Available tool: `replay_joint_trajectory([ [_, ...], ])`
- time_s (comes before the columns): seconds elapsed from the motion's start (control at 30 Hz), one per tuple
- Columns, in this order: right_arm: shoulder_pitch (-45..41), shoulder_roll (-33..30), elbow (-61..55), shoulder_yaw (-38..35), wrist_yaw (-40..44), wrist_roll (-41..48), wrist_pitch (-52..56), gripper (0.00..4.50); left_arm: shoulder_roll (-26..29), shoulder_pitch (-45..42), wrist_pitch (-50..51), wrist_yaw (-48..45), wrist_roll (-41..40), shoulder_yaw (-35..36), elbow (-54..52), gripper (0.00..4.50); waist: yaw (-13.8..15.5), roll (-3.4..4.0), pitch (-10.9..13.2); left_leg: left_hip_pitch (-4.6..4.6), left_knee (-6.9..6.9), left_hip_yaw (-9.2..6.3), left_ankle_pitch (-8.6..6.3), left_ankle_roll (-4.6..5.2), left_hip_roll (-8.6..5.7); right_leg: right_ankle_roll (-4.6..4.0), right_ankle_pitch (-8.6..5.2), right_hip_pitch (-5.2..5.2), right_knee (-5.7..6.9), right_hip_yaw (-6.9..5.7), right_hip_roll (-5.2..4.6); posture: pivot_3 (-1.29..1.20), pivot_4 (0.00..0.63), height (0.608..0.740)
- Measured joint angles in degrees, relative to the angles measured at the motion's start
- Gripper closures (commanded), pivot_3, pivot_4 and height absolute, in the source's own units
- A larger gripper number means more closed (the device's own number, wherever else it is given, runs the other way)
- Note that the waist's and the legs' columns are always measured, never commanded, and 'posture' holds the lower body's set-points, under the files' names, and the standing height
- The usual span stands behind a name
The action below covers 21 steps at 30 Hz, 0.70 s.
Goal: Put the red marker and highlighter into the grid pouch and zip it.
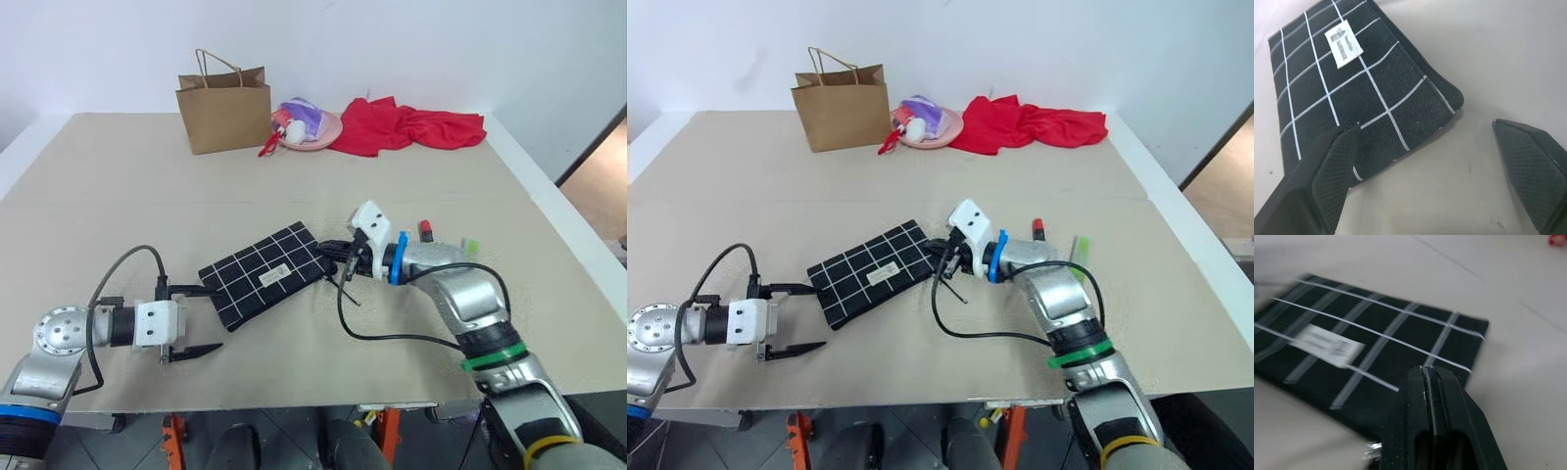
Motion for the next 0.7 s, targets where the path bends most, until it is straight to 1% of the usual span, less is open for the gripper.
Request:
replay_joint_trajectory([
  [0.3,-1.0,0.3,1.5,1.6,3.9,-3.3,-1.2,4.47,0.1,-0.2,-0.5,1.3,-0.1,-1.2,0.1,0.00,-0.1,0.01,0.0,0.06,0.01,-0.03,-0.02,0.03,0.03,-0.03,0.01,0.03,0.01,-0.08,0.04,0.00,0.150,0.740],
  [0.4,-1.0,-0.3,1.4,4.2,6.0,-5.5,-1.5,4.47,0.4,-0.5,-0.8,1.3,-0.1,-1.3,0.8,0.00,-0.2,0.01,0.0,0.08,0.02,-0.01,-0.02,0.03,0.03,-0.10,0.03,0.03,0.02,-0.14,0.07,0.00,0.150,0.740],
  [0.47,-1.1,-0.2,1.6,5.3,5.9,-7.3,-2.4,4.47,0.5,-0.7,-1.3,1.3,-0.1,-1.4,1.1,0.00,-0.2,0.01,0.0,0.09,0.03,-0.03,-0.02,0.03,0.03,-0.15,0.05,0.03,0.02,-0.21,0.09,0.00,0.150,0.740],
  [0.63,-4.4,1.4,7.3,8.8,2.6,-13.8,-6.8,4.47,0.8,-1.2,-2.8,2.0,0.7,-2.0,2.0,0.00,-0.2,0.02,-0.1,0.26,0.05,-0.02,0.04,0.06,0.09,-0.35,0.16,0.14,0.03,-0.36,0.08,0.00,0.150,0.740],
  [0.7,-4.5,1.5,7.8,9.2,2.1,-14.6,-7.4,4.47,0.8,-1.2,-3.1,2.1,1.0,-2.0,2.2,0.00,-0.2,-0.01,-0.1,0.30,0.05,-0.02,0.08,0.09,0.10,-0.33,0.18,0.17,0.04,-0.38,0.08,0.00,0.150,0.740],
])
